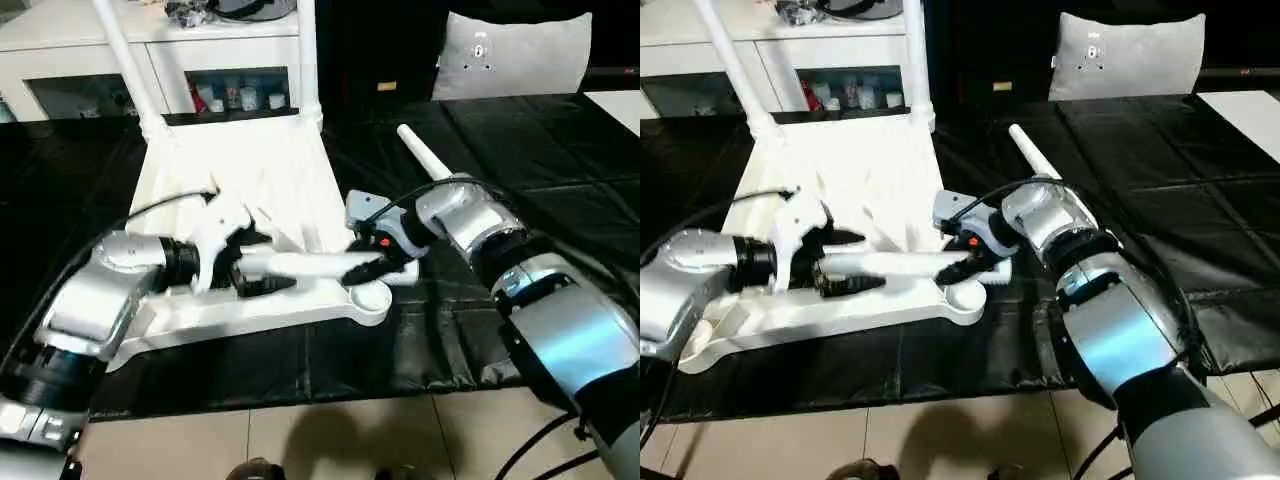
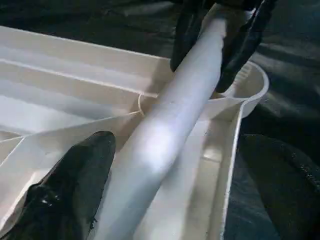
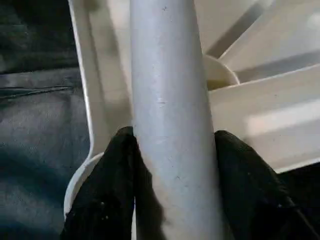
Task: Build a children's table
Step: Pick table leg
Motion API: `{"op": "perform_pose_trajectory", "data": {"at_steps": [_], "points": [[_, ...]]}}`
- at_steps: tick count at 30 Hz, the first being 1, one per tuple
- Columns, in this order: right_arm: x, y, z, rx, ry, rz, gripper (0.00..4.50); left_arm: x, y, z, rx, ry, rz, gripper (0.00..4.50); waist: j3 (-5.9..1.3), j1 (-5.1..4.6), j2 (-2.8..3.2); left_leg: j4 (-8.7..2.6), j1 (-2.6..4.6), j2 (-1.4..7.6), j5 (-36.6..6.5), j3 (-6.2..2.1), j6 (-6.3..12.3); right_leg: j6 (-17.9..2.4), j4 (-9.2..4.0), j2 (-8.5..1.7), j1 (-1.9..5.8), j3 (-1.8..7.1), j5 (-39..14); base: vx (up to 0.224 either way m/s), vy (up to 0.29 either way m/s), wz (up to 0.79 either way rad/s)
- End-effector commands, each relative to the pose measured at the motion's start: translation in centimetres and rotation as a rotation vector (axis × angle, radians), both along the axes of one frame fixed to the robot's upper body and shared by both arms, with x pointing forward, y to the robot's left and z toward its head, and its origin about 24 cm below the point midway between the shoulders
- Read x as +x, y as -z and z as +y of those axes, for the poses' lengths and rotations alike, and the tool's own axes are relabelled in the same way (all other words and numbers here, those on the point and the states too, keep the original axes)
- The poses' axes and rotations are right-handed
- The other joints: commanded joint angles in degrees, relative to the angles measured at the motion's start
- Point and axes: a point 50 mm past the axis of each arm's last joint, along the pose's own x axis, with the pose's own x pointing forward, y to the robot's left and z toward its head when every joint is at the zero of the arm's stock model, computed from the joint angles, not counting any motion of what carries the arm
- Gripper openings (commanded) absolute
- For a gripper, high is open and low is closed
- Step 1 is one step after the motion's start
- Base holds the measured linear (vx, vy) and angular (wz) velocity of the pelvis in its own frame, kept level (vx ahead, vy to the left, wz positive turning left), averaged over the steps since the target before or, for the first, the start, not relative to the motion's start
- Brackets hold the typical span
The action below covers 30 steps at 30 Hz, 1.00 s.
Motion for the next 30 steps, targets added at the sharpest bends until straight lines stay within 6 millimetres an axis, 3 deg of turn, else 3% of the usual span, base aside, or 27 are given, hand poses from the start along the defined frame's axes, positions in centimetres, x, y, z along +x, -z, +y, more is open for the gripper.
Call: {"op": "perform_pose_trajectory", "data": {"at_steps": [1, 15, 17, 24, 25, 30], "points": [[-0.1, 0.1, 0.1, -0.025, -0.009, 0.026, 1.93, -0.5, -0.2, 0.0, 0.018, 0.024, 0.017, 4.50, -4.02, -0.13, -0.05, -4.40, 1.83, 3.67, -20.8, -2.09, 0.07, -13.8, -3.78, -4.10, 2.27, 2.79, -21.3, 0.000, 0.000, 0.00], [0.0, -0.2, 0.2, 0.122, 0.059, 0.067, 1.89, -0.8, -0.2, -0.3, -0.029, 0.035, 0.055, 4.50, -4.31, -0.18, 0.26, -4.28, 1.77, 3.61, -19.9, -2.07, 0.07, -14.9, -3.45, -3.96, 2.54, 2.76, -17.7, 0.000, 0.000, 0.00], [0.0, -0.3, 0.1, 0.155, 0.079, 0.069, 1.89, -0.7, -0.4, -0.4, -0.052, 0.030, 0.049, 4.50, -4.26, -0.17, 0.51, -4.27, 1.75, 3.54, -20.1, -2.02, 0.19, -15.0, -3.49, -3.93, 2.54, 2.71, -17.6, 0.000, 0.000, 0.00], [1.7, -2.2, -1.0, 0.430, 0.350, -0.071, 1.89, 0.3, -2.4, -1.0, -0.229, -0.035, -0.043, 4.50, -4.38, -0.08, 0.17, -4.11, 1.87, 3.43, -18.9, -1.90, 0.01, -14.8, -3.63, -3.87, 2.64, 2.63, -17.7, 0.000, 0.000, 0.00], [1.8, -2.4, -1.2, 0.458, 0.371, -0.078, 1.89, 0.4, -2.5, -1.0, -0.249, -0.039, -0.045, 4.50, -4.39, -0.07, 0.49, -4.07, 2.00, 3.38, -19.4, -1.84, -0.05, -14.6, -3.71, -3.82, 2.55, 2.56, -18.0, 0.000, 0.000, 0.00], [2.7, -4.0, -2.5, 0.741, 0.559, -0.139, 1.89, 1.1, -3.4, -1.5, -0.384, -0.097, -0.072, 4.50, -4.61, -0.01, 0.59, -3.99, 1.83, 3.27, -18.1, -1.75, 0.68, -14.7, -3.59, -3.61, 2.77, 2.42, -15.2, 0.000, 0.000, 0.00]]}}
